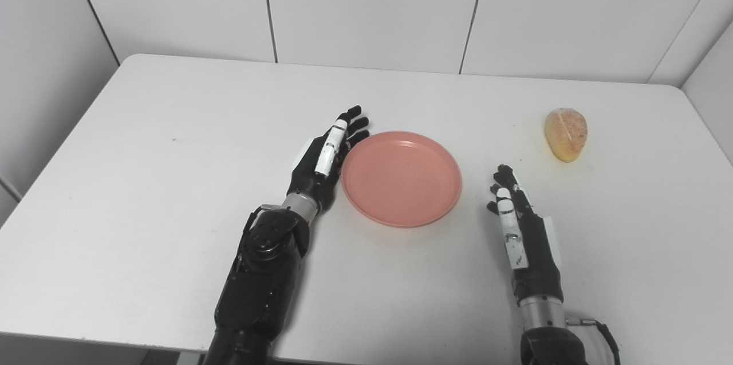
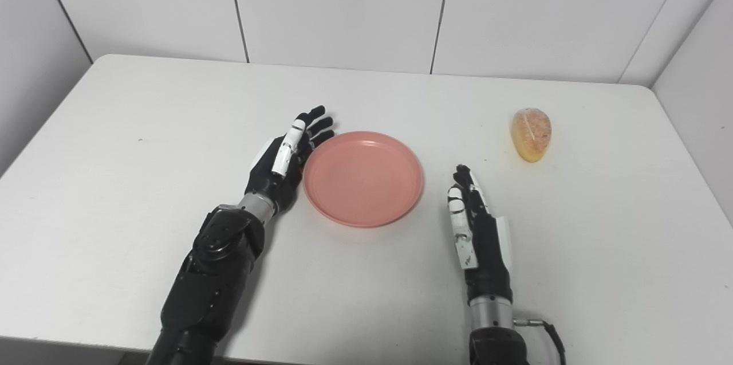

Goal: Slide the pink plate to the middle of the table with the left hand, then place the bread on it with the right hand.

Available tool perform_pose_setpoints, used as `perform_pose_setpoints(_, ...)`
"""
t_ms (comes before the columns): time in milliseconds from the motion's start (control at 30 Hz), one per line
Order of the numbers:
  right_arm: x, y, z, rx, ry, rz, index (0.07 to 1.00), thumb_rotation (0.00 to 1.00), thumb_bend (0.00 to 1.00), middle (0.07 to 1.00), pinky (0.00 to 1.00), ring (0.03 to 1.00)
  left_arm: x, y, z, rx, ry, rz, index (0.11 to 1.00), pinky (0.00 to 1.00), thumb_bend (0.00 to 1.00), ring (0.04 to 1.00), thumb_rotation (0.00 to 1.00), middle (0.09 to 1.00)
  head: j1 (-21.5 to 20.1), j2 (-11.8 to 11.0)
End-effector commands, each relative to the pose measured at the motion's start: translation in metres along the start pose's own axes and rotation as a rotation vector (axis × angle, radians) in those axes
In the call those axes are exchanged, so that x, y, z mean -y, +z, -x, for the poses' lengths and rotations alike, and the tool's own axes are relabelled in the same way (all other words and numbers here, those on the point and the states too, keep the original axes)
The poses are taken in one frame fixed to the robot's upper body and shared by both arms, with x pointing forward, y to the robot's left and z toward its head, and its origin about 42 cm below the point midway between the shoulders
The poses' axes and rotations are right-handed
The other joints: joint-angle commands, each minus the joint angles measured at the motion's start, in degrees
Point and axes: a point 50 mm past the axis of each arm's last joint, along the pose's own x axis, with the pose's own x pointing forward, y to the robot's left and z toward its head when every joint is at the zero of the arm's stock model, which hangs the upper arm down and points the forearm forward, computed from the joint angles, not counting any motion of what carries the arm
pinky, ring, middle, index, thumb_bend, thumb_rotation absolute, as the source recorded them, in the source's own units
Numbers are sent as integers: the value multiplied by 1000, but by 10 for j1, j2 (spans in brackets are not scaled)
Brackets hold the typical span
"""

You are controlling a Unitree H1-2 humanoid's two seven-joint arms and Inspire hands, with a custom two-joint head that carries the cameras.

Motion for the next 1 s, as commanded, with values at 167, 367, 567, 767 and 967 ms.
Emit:
perform_pose_setpoints(167, 0, 26, -10, 75, 19, 47, 905, 1000, 250, 904, 835, 885, 6, -1, 3, -25, -30, 28, 907, 916, 332, 911, 1000, 917, -33, -6)
perform_pose_setpoints(367, 8, 41, -14, 183, -25, 193, 879, 1000, 352, 875, 800, 867, 1, -7, 1, -27, -38, 14, 910, 915, 347, 915, 1000, 921, -63, -36)
perform_pose_setpoints(567, 20, 62, -24, 275, -74, 317, 865, 1000, 376, 872, 809, 869, -4, -13, 1, -19, -42, 19, 911, 924, 328, 918, 1000, 922, -90, -64)
perform_pose_setpoints(767, 30, 77, -37, 333, -120, 388, 858, 1000, 409, 861, 820, 857, -8, -19, 0, -20, -39, 10, 907, 915, 331, 913, 1000, 919, -105, -75)
perform_pose_setpoints(967, 41, 93, -50, 364, -181, 510, 864, 975, 442, 868, 795, 856, -9, -21, -2, -22, -40, 9, 906, 919, 329, 911, 1000, 918, -115, -81)
